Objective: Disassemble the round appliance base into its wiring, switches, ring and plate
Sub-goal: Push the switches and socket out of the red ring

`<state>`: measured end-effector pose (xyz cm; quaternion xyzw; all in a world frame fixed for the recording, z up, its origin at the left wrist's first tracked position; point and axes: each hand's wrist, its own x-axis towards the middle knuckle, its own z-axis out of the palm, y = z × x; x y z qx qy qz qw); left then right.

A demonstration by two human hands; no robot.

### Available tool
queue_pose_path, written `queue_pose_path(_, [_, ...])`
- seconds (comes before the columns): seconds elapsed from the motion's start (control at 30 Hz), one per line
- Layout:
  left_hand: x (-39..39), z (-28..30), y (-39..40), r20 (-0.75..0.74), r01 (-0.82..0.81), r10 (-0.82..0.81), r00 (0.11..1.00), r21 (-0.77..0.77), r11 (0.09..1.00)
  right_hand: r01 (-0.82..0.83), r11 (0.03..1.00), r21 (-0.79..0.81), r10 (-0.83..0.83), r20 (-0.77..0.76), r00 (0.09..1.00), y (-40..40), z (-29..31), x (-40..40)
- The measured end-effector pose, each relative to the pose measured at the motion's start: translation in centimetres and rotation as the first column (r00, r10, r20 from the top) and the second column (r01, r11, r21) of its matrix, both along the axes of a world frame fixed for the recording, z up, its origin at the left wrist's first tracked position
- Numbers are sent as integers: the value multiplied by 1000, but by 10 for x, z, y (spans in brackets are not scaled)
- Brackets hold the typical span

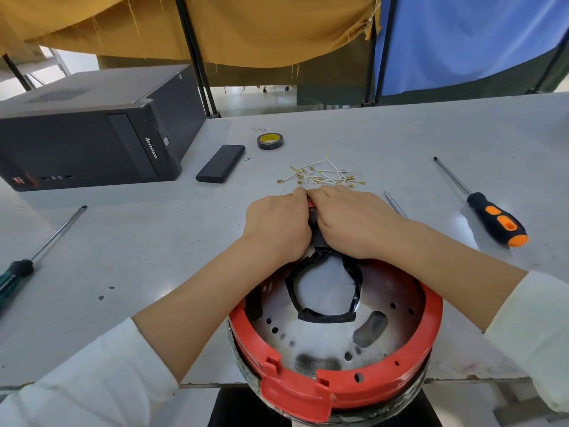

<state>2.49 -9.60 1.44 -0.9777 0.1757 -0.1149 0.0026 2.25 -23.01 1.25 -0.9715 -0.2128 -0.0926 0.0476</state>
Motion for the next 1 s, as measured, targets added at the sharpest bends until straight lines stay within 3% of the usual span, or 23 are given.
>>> queue_pose_path(0.47, [2,-1,2,10,5,-5,1000,17,1000,12,1000,29,-12,-7,1000,1,-2,2])
queue_pose_path(0.67, [6,-2,9,-33,75,-76,997,-13,997,-73,993,-88,72,-12,997,-4,3,0])
queue_pose_path(1.0, [3,-1,4,18,10,-10,1000,1,1000,-32,979,-202,45,58,997,0,-1,-2])
